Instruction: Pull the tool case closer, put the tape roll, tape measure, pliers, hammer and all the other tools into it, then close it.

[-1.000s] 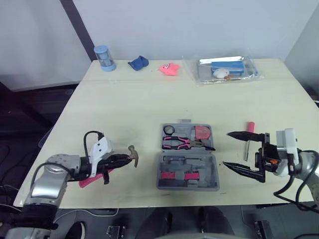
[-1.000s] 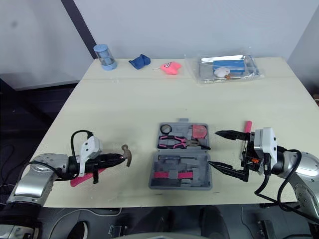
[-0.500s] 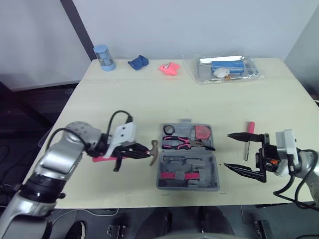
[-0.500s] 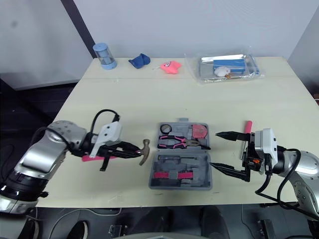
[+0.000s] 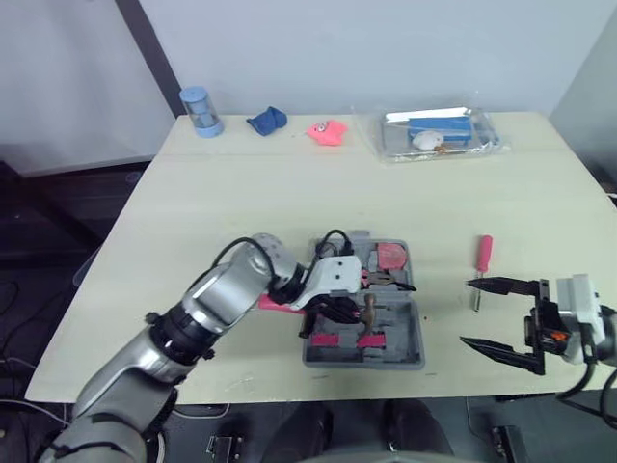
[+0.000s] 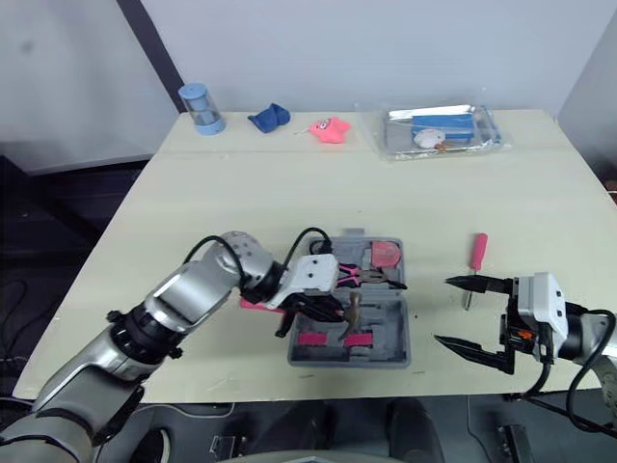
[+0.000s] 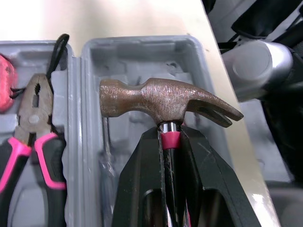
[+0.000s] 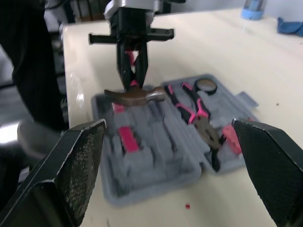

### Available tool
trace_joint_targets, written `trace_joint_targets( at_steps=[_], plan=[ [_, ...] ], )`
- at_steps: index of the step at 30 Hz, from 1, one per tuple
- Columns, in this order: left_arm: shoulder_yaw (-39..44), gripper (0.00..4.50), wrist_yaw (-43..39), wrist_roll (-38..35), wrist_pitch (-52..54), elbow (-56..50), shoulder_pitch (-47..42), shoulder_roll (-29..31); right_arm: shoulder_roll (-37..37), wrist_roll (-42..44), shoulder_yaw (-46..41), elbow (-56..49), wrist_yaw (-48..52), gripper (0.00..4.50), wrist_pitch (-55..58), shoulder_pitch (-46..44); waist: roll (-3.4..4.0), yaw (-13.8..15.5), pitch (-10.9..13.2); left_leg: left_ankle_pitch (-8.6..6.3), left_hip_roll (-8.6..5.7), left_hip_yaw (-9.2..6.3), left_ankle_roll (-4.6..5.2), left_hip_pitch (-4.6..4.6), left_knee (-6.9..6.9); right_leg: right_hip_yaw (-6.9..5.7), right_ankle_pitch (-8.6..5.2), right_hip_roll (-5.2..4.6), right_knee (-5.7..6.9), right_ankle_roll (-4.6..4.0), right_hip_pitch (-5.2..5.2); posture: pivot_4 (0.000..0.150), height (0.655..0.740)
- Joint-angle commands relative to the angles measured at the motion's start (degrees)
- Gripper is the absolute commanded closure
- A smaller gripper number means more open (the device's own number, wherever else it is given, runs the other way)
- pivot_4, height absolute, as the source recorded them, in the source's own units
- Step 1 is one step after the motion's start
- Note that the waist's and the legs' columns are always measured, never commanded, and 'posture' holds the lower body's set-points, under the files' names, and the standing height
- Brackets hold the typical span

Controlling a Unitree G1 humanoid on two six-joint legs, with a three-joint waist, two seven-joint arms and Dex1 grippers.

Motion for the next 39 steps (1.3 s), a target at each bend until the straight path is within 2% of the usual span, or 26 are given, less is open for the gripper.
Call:
trace_joint_targets(
  at_steps=[1, 7, 13, 22, 39],
  plan=[
    [-2.94, 4.49, 1.91, 2.74, -0.59, 2.45, -2.64, -3.85, -0.2, 0.27, -2.29, -0.49, 0.57, 0.0, -1.71, 0.26, -0.01, -0.08, 0.01, 0.0, -0.01, 0.0, 0.0, 0.0, 0.01, 0.01, 0.01, -0.01, -0.01, 0.02, 0.02, 0.15, 0.74],
    [-6.02, 4.49, 1.78, 3.29, 3.76, 5.58, -5.59, -9.62, 0.73, -0.32, -1.32, -0.9, -0.31, 0.0, -2.13, 0.29, -0.02, -0.32, 0.01, 0.0, 0.01, -0.02, 0.0, 0.0, 0.0, 0.03, 0.01, 0.0, 0.0, 0.03, 0.0, 0.15, 0.74],
    [-8.73, 4.49, 2.37, 4.87, 5.33, 8.31, -7.12, -12.7, 1.2, -0.61, -1.66, -0.98, -0.45, 0.0, -2.55, 0.93, -0.02, -0.23, 0.01, 0.0, 0.0, -0.02, 0.0, 0.0, 0.02, 0.03, 0.01, 0.0, 0.0, 0.03, 0.01, 0.15, 0.74],
    [-11.29, 4.49, 2.97, 6.83, 5.64, 11.47, -7.55, -14.16, 0.19, -1.98, -3.79, 0.62, 0.75, 0.0, -4.62, 3.59, -0.02, -0.24, 0.01, 0.0, -0.01, -0.01, 0.0, 0.01, 0.02, 0.03, 0.0, 0.0, 0.01, 0.03, 0.01, 0.15, 0.74],
    [-11.92, 4.49, 4.78, 9.35, 4.81, 19.99, -9.2, -19.82, 1.01, -2.97, -2.16, 0.28, -0.21, 0.0, -5.49, 3.1, -0.02, -0.2, 0.01, 0.0, -0.01, -0.01, 0.0, 0.01, 0.06, 0.02, 0.0, -0.01, 0.01, 0.04, 0.03, 0.15, 0.74]
  ],
)
